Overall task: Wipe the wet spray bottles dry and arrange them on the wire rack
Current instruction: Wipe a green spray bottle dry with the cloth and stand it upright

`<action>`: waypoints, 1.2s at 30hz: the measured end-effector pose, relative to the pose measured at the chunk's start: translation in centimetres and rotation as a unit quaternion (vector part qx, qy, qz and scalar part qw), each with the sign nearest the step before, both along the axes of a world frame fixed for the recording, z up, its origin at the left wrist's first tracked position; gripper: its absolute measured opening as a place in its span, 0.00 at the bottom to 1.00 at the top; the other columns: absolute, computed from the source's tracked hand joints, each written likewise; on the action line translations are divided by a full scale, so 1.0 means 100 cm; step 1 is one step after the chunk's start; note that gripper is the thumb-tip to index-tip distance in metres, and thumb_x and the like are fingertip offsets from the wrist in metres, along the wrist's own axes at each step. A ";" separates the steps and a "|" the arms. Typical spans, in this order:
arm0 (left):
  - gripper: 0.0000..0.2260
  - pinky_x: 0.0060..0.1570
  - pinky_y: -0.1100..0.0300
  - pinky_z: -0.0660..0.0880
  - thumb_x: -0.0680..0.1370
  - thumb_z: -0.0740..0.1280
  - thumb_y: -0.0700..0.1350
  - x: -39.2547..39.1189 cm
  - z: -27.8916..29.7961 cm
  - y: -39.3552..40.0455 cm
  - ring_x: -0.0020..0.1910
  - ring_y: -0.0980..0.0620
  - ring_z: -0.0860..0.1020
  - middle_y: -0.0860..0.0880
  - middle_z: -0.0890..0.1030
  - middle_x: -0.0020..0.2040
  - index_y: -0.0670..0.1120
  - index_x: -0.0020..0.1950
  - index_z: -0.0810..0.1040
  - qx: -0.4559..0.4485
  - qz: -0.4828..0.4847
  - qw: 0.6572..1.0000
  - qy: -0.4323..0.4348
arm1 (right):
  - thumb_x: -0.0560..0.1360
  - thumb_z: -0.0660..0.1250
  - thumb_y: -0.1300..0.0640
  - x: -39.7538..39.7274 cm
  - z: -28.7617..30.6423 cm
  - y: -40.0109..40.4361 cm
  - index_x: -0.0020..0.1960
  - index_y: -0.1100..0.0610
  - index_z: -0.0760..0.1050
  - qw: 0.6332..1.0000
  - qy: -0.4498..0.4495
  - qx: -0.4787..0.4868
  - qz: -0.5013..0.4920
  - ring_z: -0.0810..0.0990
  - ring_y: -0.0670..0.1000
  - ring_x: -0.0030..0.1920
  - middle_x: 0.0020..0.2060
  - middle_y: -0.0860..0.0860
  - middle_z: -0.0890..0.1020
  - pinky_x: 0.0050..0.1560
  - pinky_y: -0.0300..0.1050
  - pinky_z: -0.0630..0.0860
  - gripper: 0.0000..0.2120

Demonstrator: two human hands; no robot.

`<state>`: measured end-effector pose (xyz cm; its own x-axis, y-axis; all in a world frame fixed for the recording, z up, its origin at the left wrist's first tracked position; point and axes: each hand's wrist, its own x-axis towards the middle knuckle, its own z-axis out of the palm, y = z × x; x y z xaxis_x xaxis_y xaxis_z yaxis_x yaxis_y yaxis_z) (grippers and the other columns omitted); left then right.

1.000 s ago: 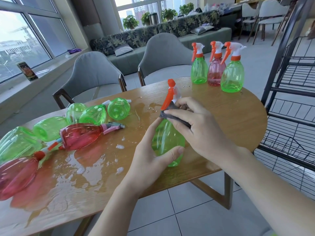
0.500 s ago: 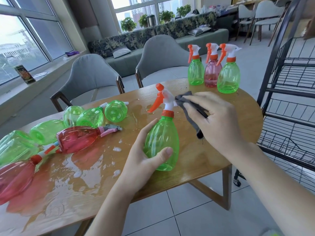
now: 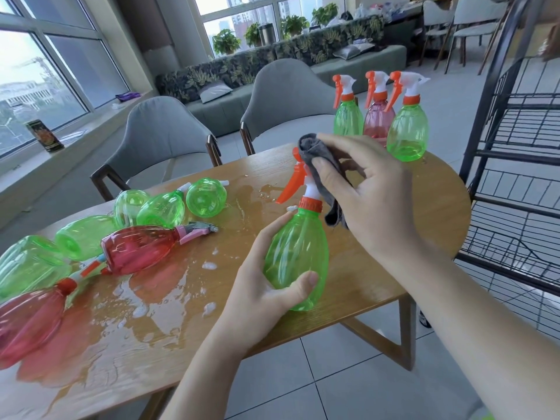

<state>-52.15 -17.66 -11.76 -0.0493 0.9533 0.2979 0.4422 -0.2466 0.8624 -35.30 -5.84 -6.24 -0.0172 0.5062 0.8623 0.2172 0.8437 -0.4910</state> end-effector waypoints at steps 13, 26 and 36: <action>0.35 0.70 0.68 0.71 0.74 0.78 0.55 0.002 0.001 0.003 0.74 0.63 0.73 0.65 0.77 0.73 0.63 0.79 0.69 0.014 0.023 1.000 0.015 | 0.77 0.74 0.64 -0.011 -0.027 -0.019 0.59 0.64 0.83 0.995 -0.071 0.072 0.026 0.84 0.52 0.56 0.54 0.55 0.85 0.60 0.40 0.79 0.11; 0.34 0.63 0.69 0.75 0.74 0.78 0.47 0.003 0.002 0.000 0.69 0.58 0.79 0.60 0.81 0.69 0.60 0.78 0.71 0.004 -0.001 1.000 -0.016 | 0.79 0.73 0.60 0.004 -0.011 -0.005 0.61 0.63 0.83 0.999 0.006 0.026 -0.039 0.81 0.43 0.51 0.52 0.50 0.84 0.55 0.31 0.76 0.12; 0.34 0.63 0.70 0.74 0.74 0.77 0.47 0.001 0.005 -0.003 0.69 0.61 0.78 0.63 0.80 0.69 0.59 0.78 0.71 0.011 0.009 1.000 -0.006 | 0.78 0.73 0.64 0.003 -0.019 -0.003 0.60 0.62 0.83 0.998 -0.064 0.021 -0.014 0.82 0.48 0.53 0.53 0.53 0.85 0.56 0.37 0.78 0.11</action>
<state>-52.01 -17.92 -11.24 -0.0705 0.9454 0.3181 0.4368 -0.2574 0.8620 -34.96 -6.10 -8.12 -0.1148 0.4722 0.8740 0.3002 0.8552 -0.4226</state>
